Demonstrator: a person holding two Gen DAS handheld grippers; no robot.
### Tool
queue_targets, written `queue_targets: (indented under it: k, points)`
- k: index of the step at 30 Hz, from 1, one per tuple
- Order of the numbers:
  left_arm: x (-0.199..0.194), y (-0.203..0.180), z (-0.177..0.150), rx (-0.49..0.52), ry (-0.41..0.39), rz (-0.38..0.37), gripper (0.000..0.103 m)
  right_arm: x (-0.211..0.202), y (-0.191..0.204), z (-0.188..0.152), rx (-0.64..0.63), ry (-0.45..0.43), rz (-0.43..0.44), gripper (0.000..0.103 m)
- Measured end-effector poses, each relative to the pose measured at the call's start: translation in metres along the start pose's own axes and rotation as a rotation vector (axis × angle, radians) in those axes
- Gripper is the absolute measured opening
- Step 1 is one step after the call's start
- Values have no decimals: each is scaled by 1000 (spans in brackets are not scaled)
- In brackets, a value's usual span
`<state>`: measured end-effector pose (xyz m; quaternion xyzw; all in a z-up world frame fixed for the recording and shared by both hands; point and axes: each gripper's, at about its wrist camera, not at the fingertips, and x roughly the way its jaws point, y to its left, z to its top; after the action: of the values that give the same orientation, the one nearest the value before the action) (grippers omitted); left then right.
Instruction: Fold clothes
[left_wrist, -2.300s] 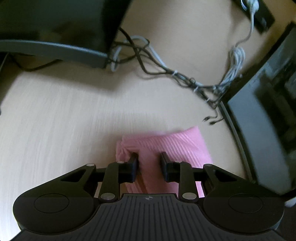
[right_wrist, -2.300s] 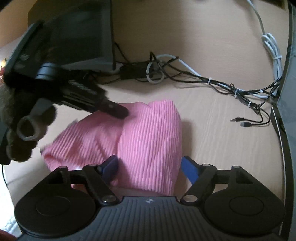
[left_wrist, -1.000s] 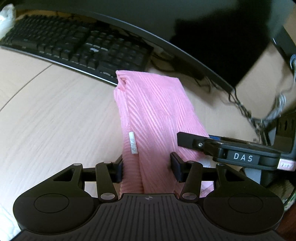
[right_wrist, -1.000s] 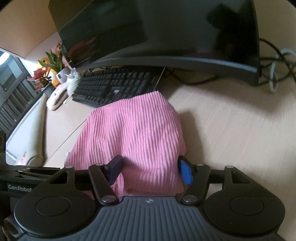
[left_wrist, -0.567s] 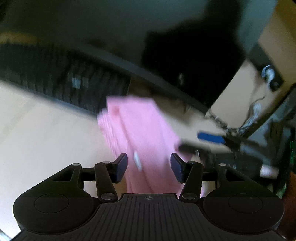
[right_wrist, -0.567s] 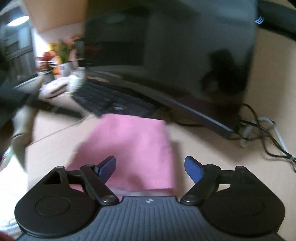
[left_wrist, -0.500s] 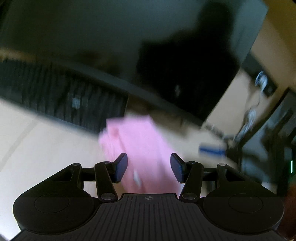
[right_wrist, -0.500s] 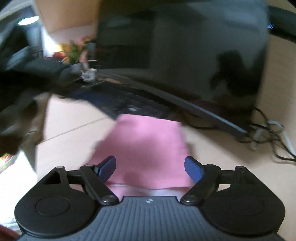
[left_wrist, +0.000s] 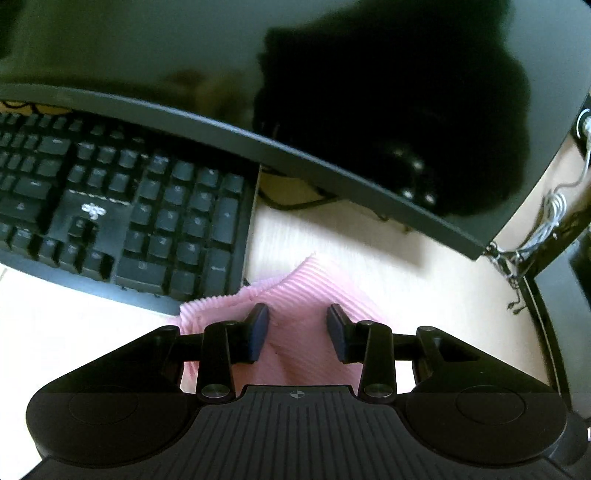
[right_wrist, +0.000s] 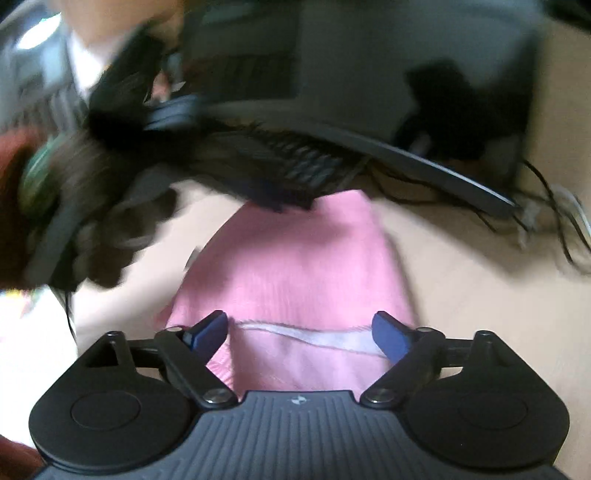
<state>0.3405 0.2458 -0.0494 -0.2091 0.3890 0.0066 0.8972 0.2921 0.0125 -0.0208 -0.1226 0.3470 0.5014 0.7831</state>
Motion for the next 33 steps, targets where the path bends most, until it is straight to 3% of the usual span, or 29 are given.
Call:
queue_targets:
  k: [1, 4, 6, 8, 10, 12, 15, 17, 20, 22, 25, 27, 29, 33]
  points:
    - [-12, 2, -1, -13, -15, 8, 42, -6, -11, -2, 61, 5, 7, 92]
    - [-54, 5, -21, -59, -53, 19, 72, -7, -34, -8, 231, 25, 19, 92]
    - [-74, 6, -41, -90, -50, 11, 77, 1, -41, -16, 275, 52, 27, 87]
    - [-75, 4, -63, -115, 3, -30, 75, 13, -41, -19, 272, 85, 57, 54]
    - [-75, 3, -86, -140, 57, -70, 64, 17, -38, -18, 244, 93, 64, 43]
    - [-75, 0, -104, -169, 94, -107, 22, 16, -34, -14, 202, 85, 56, 43]
    - [-83, -6, -102, -209, 33, -169, 21, 15, -28, -9, 139, 74, 44, 44]
    - [-90, -9, -94, -210, -18, -204, 22, 14, -23, -5, 97, 66, 36, 44]
    - [-84, -12, -93, -162, -4, -139, 23, 19, -18, -11, 39, 86, 2, 44]
    - [-70, -5, -104, -159, 55, -45, 32, 17, -17, -20, 16, 101, -33, 45]
    - [-75, 2, -115, -178, 77, -14, 44, 0, -19, -20, 5, 61, -52, 58]
    - [-93, -2, -113, -148, 37, -15, 50, -13, -19, -17, -20, 14, -81, 64]
    - [-115, -7, -104, -103, -27, -25, 53, -23, -14, -9, -51, -49, -93, 77]
    - [-139, -18, -71, -55, -165, -80, 65, -15, 10, 1, -95, -146, -74, 82]
